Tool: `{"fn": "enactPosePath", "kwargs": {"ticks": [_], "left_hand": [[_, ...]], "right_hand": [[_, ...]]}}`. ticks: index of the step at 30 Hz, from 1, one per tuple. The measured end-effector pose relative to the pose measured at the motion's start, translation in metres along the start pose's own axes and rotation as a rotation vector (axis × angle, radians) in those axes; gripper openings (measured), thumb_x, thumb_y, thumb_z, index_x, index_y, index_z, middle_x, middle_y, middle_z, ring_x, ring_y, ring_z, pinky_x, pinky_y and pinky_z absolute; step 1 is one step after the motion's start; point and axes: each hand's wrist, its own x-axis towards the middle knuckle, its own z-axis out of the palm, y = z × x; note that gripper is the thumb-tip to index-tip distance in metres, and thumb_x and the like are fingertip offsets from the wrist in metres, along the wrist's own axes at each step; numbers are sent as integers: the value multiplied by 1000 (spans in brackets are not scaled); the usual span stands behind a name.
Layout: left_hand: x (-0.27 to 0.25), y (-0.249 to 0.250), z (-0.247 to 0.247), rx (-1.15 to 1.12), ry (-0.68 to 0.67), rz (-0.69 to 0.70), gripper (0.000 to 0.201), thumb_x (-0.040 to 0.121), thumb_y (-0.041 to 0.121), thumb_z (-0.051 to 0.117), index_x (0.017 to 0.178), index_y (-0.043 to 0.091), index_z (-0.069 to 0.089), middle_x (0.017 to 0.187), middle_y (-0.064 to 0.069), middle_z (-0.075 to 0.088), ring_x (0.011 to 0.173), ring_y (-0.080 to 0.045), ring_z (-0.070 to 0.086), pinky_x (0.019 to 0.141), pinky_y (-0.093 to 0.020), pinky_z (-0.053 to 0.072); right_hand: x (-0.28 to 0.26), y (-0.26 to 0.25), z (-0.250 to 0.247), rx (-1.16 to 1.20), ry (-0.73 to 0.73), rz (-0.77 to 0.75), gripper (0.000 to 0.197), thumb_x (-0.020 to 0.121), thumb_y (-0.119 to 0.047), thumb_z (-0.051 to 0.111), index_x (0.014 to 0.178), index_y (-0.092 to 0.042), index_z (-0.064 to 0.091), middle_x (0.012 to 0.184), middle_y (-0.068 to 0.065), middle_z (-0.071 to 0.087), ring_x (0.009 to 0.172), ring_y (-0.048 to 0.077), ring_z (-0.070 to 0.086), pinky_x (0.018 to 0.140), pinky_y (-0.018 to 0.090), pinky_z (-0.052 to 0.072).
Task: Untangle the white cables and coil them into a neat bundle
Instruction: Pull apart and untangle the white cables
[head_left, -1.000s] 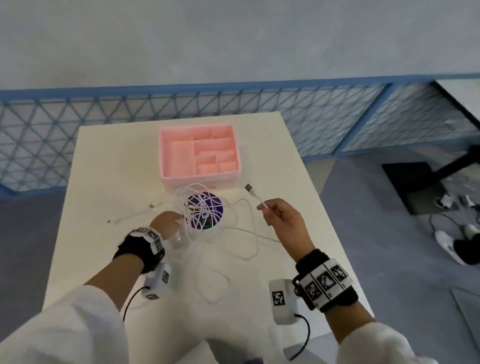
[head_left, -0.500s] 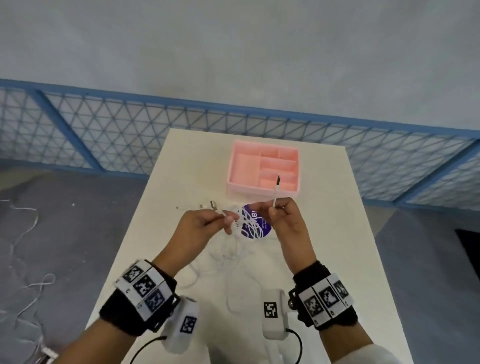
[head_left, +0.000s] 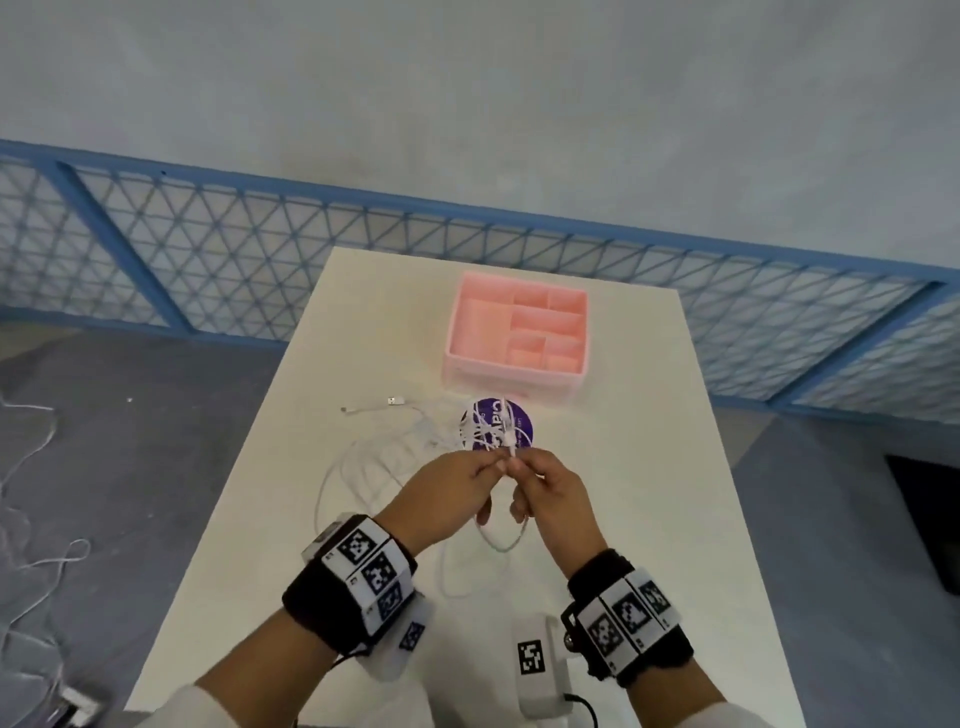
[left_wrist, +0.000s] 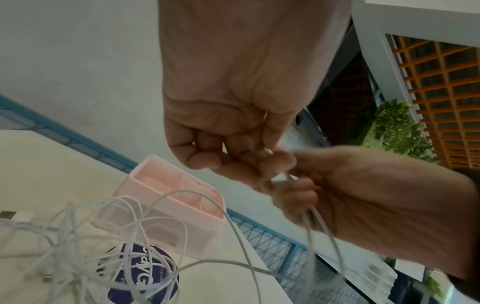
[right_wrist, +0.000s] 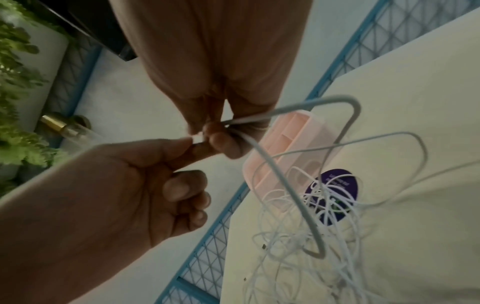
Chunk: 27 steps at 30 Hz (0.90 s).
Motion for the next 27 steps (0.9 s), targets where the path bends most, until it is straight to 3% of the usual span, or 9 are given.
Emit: {"fn": "enactPosePath", "kwargs": {"ticks": [2,4,6,9,14,18,22,25,27], "left_hand": [[13,-8,-12,-36,-15,-45,36,91,31,39,83,21,73,58,0,65,67,-14,61,73,-28,44],[39,-25,-33,28,65,-74,31,89,25,44,80,20,73,67,0,69,76,-21,64,72,-32,44],[73,-54,-52,148,151,-106,25,89,20,46,91,18,70,87,-5,72,90,-25,64,75,-32,45],[122,-100,-69,319,179,-180,31,88,8,45,114,9,61,128,-15,56,115,-31,53,98,-35,41],[169,-155,-76,512,78,-275,53,90,4,43,141,9,34,152,-16,29,135,-34,35,112,-38,27],[186,-178,-69,660,-43,-318,51,94,8,37,143,17,31,155,-10,24,137,-32,33,112,-38,27],[186,-185,-63,785,14,-289,31,90,13,47,118,12,61,138,-18,42,119,-40,48,101,-41,41],[181,-191,-64,730,26,-312,29,89,15,44,108,19,66,131,-17,49,114,-36,52,99,-40,42],[179,-193,-63,653,94,-278,25,85,8,51,105,11,65,134,-18,41,108,-38,54,99,-41,44]], "right_hand": [[-3,8,-13,-10,80,36,16,92,-13,52,92,-5,66,65,-2,54,41,5,44,50,15,41],[-6,14,-28,35,128,77,19,93,-13,50,89,-6,67,66,0,59,42,8,45,52,22,45],[-10,19,-41,78,145,110,21,94,-16,47,84,-9,63,63,5,60,46,16,47,54,31,49],[-15,24,-53,57,185,155,20,94,-22,46,84,-11,59,54,7,54,42,16,41,45,26,45],[-20,32,-59,30,258,210,24,91,-28,52,72,-16,59,47,0,47,41,13,33,39,19,28],[-25,32,-61,44,286,212,28,91,-27,53,66,-16,59,49,-1,45,39,8,33,38,17,27],[-27,35,-61,37,253,214,22,93,-19,48,80,-16,66,53,-5,47,42,2,38,42,15,30],[-28,35,-60,28,244,198,22,93,-15,47,87,-20,67,56,-6,51,45,2,41,46,17,34],[-28,33,-57,30,238,172,21,94,-13,46,90,-19,67,57,-3,52,42,6,39,44,18,34]]}}
